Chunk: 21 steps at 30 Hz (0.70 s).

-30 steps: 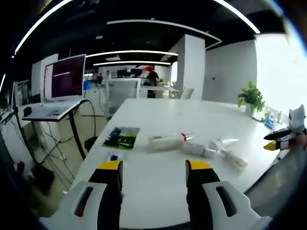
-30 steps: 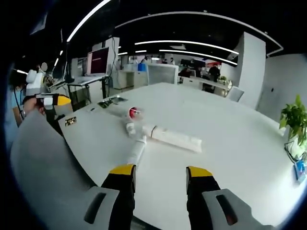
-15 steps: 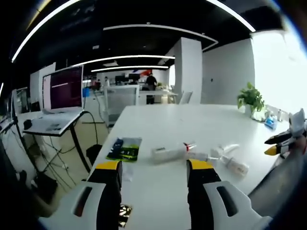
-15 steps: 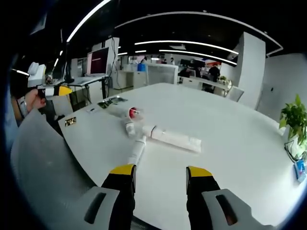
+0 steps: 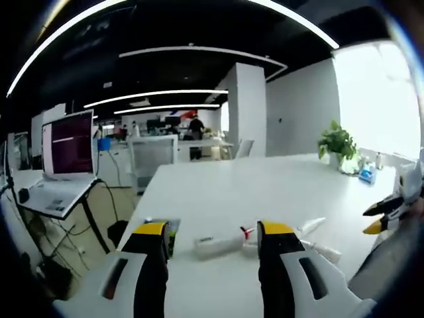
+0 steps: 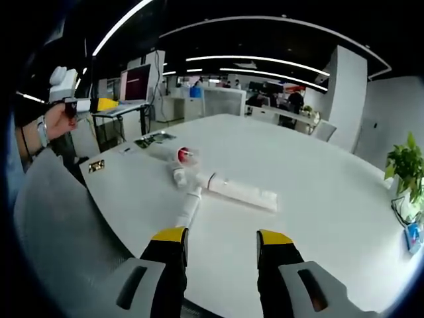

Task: Arrange the skincare products in the storage area until every visible bottle or jar stands upright without overlapping.

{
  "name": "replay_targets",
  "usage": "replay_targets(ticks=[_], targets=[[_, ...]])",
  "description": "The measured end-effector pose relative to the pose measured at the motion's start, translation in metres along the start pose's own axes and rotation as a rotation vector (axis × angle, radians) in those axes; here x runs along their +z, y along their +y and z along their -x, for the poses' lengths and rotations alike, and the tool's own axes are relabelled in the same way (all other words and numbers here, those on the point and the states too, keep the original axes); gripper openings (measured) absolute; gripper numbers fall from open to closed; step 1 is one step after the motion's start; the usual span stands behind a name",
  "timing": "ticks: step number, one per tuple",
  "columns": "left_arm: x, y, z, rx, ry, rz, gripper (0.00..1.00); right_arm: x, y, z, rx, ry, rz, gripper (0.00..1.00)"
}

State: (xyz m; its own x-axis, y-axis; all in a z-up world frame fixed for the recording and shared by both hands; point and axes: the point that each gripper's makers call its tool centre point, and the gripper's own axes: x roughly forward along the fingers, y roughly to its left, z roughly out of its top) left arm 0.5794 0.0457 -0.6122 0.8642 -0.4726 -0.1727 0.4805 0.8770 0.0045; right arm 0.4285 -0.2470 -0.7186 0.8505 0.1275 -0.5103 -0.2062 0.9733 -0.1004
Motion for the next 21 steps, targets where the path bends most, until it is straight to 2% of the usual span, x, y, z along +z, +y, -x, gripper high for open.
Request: replay_targets(ticks=[3, 6, 9, 12, 21], targets=[[-0.008, -0.002, -0.009, 0.0, 0.001, -0.022, 0.49, -0.001, 0.001, 0.0, 0.004, 0.007, 0.004, 0.38], [-0.016, 0.0, -0.011, 0.001, 0.003, -0.007, 0.49, -0.001, 0.001, -0.001, 0.006, 0.009, 0.008, 0.37], [-0.031, 0.002, -0.01, -0.003, 0.063, -0.021, 0.49, -0.003, 0.003, -0.001, 0.011, 0.024, 0.018, 0.37], [-0.027, 0.003, -0.011, -0.003, 0.039, -0.025, 0.49, -0.004, 0.004, -0.002, 0.018, 0.031, 0.026, 0.37], [-0.03, 0.002, -0.012, -0.017, 0.046, -0.002, 0.49, -0.007, 0.0, -0.001, 0.007, 0.037, 0.007, 0.37]])
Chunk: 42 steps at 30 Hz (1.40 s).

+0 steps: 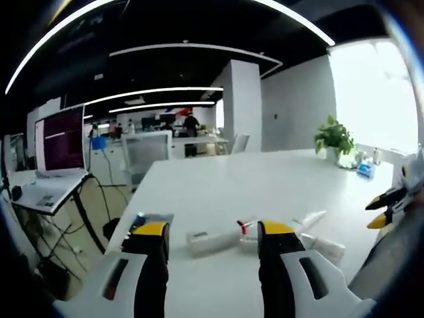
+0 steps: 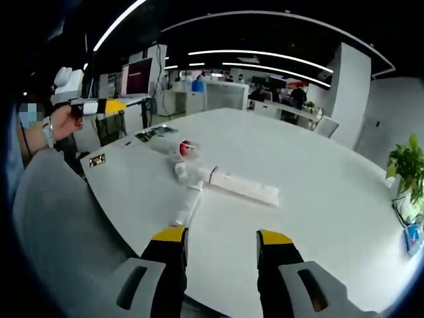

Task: Arrange the skincare products in the storage area until every visible bottle or jar stands upright without overlapping.

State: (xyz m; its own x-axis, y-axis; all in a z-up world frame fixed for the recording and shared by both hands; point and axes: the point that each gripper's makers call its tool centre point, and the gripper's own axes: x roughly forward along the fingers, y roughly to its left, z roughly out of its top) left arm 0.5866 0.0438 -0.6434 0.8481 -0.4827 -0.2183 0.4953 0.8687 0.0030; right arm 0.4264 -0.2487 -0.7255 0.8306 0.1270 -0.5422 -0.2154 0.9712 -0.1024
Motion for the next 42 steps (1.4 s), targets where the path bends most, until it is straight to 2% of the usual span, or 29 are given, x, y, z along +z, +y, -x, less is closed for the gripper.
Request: replay_targets(ticks=[26, 42], targets=[[-0.01, -0.006, -0.005, -0.037, 0.05, -0.001, 0.49, 0.001, -0.008, 0.001, -0.036, -0.019, -0.04, 0.37], [-0.015, -0.004, -0.005, -0.033, 0.068, 0.011, 0.47, 0.003, -0.007, 0.002, -0.038, -0.028, -0.052, 0.37]])
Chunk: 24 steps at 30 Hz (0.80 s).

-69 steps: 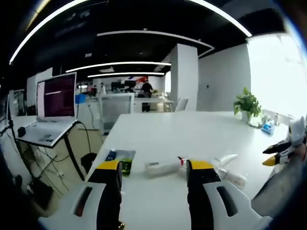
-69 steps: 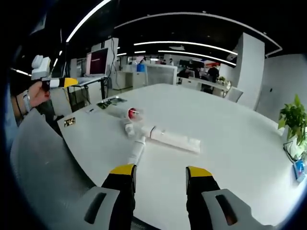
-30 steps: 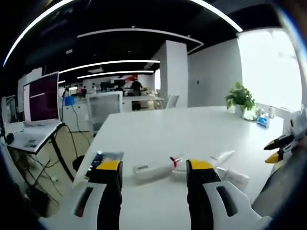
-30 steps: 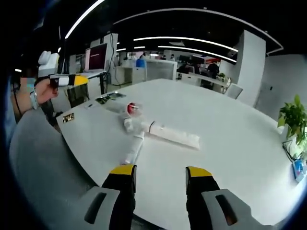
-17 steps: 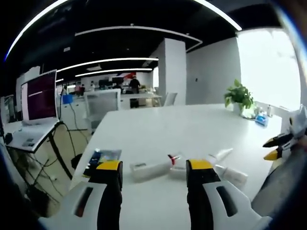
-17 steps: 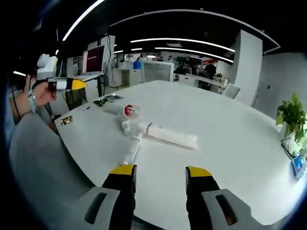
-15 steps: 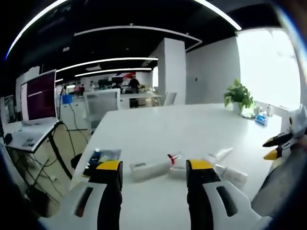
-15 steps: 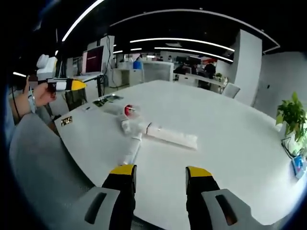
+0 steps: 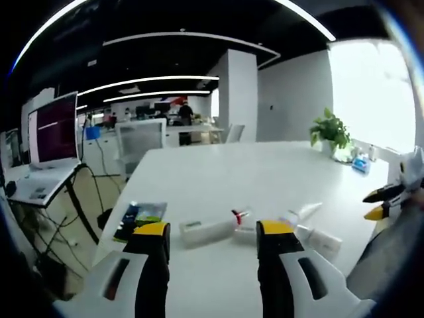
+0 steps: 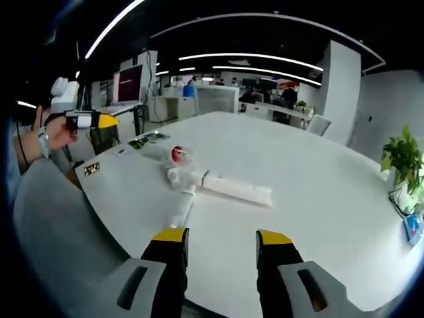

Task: Arrange the skincare products in the storage area until every visible bottle or jar stands upright without overlapping.

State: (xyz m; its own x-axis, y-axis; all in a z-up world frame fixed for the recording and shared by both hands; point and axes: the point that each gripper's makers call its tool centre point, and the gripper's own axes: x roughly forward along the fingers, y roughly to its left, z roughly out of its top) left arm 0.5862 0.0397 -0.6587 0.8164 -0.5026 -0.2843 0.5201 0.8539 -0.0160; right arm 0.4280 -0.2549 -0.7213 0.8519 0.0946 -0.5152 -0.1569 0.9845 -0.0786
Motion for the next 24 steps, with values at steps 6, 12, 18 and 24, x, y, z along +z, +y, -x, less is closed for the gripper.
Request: replay_targets(ticks=[6, 12, 18, 24], targets=[[0.002, 0.006, 0.002, 0.008, -0.007, 0.042, 0.48, -0.001, -0.001, 0.0, 0.001, -0.002, -0.02, 0.36], [0.008, 0.003, 0.003, -0.019, -0.011, 0.076, 0.46, -0.002, -0.002, 0.0, 0.002, 0.001, -0.035, 0.35], [0.013, -0.007, -0.002, -0.045, -0.014, 0.052, 0.48, -0.002, -0.002, 0.0, 0.004, -0.002, -0.037, 0.35], [0.019, -0.017, -0.011, -0.075, -0.013, 0.018, 0.49, -0.001, -0.003, 0.0, 0.0, -0.006, -0.041, 0.34]])
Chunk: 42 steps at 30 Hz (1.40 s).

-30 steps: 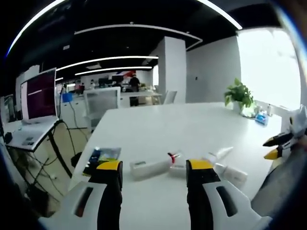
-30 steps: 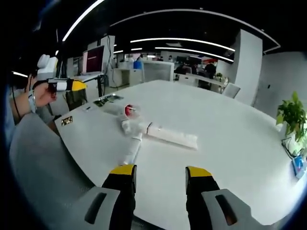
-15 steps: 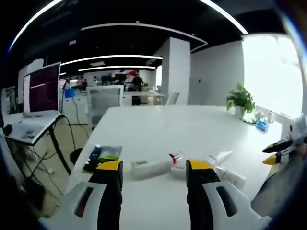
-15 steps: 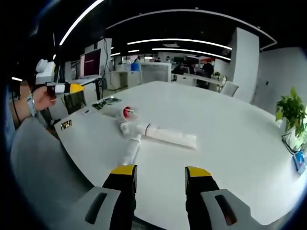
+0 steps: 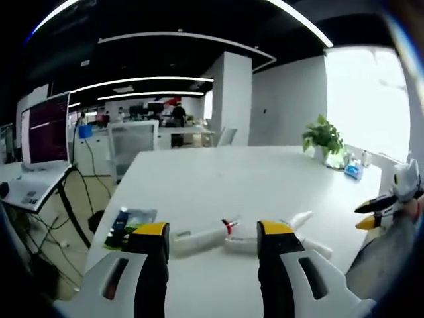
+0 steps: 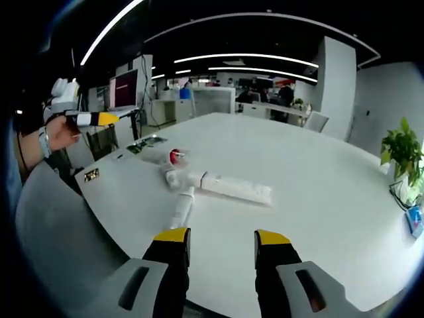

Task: Arrange the skincare products in the storage area until every visible bottle or jar stands upright without overlapping.

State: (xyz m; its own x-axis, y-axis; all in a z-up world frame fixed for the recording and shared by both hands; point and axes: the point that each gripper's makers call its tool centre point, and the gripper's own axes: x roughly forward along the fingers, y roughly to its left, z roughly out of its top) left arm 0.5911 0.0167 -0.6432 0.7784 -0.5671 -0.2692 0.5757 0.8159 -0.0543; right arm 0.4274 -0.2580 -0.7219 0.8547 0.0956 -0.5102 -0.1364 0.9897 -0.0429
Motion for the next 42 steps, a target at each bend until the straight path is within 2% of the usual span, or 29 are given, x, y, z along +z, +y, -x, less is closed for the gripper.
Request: replay_targets(ticks=[5, 8, 10, 13, 15, 19, 26, 32, 37, 42], targets=[[0.001, -0.013, -0.007, -0.042, -0.013, -0.027, 0.49, 0.002, -0.002, 0.001, -0.008, -0.013, -0.002, 0.34], [0.002, -0.021, -0.008, -0.069, -0.056, -0.041, 0.47, 0.003, -0.003, 0.002, -0.013, -0.02, -0.003, 0.34], [0.0, -0.023, -0.009, -0.08, -0.064, -0.036, 0.48, 0.003, -0.003, 0.002, -0.014, -0.022, -0.001, 0.34], [-0.011, -0.021, -0.012, -0.087, -0.032, -0.027, 0.47, 0.003, -0.003, 0.001, -0.013, -0.016, 0.025, 0.34], [-0.016, -0.02, -0.013, -0.079, -0.006, -0.051, 0.46, 0.001, -0.003, 0.0, -0.011, -0.009, 0.026, 0.34], [-0.018, -0.02, -0.014, -0.08, -0.001, -0.058, 0.44, -0.002, -0.003, -0.001, -0.011, 0.011, 0.024, 0.34], [-0.02, -0.022, -0.012, -0.079, 0.01, -0.07, 0.43, -0.002, -0.006, -0.001, -0.027, 0.007, 0.033, 0.33], [-0.023, -0.022, -0.014, -0.085, 0.029, -0.055, 0.43, -0.004, -0.004, -0.001, -0.014, 0.016, 0.026, 0.33], [-0.02, -0.024, -0.018, -0.098, 0.04, -0.038, 0.44, -0.002, -0.006, 0.0, -0.019, 0.001, -0.006, 0.34], [-0.011, -0.021, -0.023, -0.108, 0.043, -0.068, 0.44, 0.0, -0.006, 0.001, -0.023, -0.009, 0.007, 0.33]])
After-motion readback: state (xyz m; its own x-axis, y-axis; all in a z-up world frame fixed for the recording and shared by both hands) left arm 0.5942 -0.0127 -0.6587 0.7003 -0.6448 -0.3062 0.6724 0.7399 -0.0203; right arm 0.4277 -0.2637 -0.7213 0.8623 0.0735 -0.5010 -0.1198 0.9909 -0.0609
